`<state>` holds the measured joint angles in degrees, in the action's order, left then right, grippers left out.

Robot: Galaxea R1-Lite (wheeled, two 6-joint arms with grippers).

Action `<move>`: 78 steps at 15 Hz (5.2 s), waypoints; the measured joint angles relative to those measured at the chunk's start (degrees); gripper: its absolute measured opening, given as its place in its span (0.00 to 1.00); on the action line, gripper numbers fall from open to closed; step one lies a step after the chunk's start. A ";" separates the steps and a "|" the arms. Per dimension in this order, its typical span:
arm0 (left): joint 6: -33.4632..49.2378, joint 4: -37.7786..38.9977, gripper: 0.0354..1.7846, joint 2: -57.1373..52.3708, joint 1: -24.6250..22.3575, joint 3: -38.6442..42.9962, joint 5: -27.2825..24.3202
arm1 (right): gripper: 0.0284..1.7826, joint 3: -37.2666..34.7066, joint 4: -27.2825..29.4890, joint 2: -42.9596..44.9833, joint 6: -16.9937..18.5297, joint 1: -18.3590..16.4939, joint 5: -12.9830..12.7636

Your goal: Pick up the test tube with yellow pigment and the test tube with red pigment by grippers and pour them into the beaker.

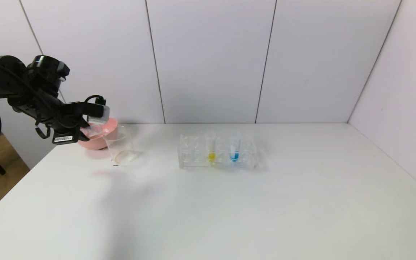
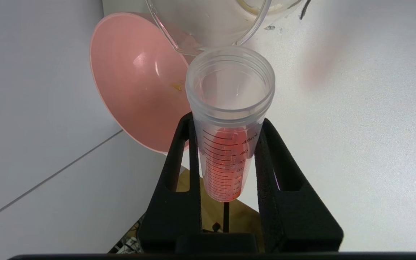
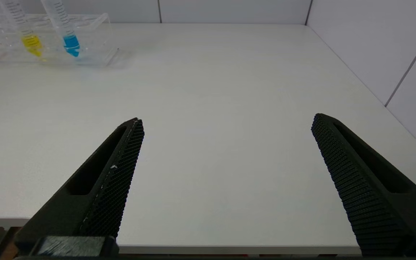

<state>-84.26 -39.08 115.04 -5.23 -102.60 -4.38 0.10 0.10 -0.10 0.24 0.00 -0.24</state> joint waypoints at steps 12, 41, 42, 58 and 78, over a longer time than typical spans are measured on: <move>0.00 -3.47 0.24 1.52 1.73 -3.50 3.33 | 0.95 0.00 0.00 0.00 0.02 0.00 -0.02; 0.67 -10.25 0.24 5.79 5.12 -10.50 17.46 | 0.95 0.00 0.00 0.00 0.02 0.00 -0.02; 0.69 -10.25 0.24 5.81 5.21 -10.50 17.52 | 0.95 0.00 0.00 0.00 0.02 0.00 -0.02; 4.83 -9.59 0.24 6.38 7.55 -10.69 22.26 | 0.95 0.00 0.00 0.00 0.02 0.00 0.00; 8.44 -9.42 0.24 7.09 9.44 -10.89 26.94 | 0.95 0.00 0.00 0.00 0.02 0.00 -0.02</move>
<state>-75.83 -48.51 122.14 4.21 -113.48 22.56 0.10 0.10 -0.10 0.27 0.00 -0.27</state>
